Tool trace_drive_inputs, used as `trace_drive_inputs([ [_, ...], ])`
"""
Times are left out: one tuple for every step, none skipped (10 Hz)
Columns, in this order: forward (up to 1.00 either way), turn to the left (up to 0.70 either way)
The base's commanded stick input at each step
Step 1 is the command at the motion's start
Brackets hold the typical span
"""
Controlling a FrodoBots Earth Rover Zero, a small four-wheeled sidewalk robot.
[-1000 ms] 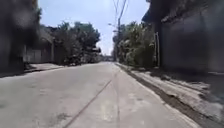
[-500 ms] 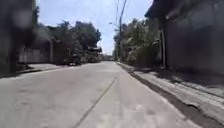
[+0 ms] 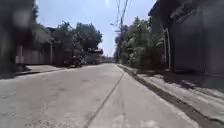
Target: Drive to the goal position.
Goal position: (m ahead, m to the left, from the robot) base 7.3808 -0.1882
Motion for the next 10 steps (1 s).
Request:
trace_drive_inputs([
  [0.85,0.0],
  [0.85,0.0],
  [0.85,0.0],
  [0.85,0.0],
  [0.85,0.0],
  [0.85,0.0],
  [0.85,0.0],
  [0.85,0.0],
  [0.85,0.0],
  [0.85,0.0],
])
